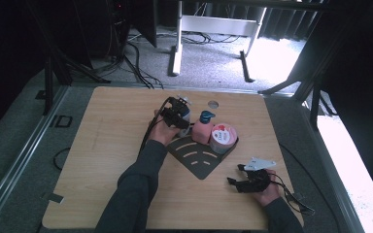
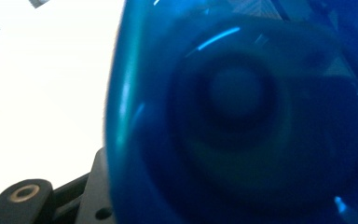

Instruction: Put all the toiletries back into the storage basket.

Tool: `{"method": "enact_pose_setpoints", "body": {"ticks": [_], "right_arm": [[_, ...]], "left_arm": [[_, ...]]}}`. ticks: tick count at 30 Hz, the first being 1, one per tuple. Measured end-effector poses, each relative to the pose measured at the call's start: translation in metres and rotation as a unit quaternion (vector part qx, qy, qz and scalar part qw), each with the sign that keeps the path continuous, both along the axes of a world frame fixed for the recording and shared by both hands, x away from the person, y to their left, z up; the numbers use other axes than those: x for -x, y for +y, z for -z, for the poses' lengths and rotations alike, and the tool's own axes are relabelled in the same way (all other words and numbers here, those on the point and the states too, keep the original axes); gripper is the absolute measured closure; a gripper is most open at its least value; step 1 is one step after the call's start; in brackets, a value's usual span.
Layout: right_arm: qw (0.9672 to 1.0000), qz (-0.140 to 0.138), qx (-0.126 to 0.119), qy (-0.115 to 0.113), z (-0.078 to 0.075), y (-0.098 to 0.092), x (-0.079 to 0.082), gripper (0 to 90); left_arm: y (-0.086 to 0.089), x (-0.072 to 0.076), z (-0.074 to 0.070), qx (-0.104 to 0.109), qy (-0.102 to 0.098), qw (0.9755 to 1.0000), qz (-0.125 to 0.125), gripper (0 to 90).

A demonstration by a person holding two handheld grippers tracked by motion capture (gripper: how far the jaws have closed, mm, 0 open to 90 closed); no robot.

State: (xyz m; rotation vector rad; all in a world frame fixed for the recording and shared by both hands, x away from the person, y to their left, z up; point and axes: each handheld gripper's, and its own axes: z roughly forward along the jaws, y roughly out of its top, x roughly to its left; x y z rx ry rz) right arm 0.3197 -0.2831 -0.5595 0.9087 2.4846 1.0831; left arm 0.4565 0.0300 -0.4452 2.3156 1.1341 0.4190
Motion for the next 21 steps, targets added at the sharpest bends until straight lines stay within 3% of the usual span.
{"method": "enact_pose_setpoints", "body": {"ticks": [21], "right_arm": [[1.0000,0.002,0.000,0.000,0.0000,-0.0014,0.0026,27.6]], "left_arm": [[-0.0052,-0.0054,0.0080,0.011,0.004,0.9999,-0.003,54.8]]}}
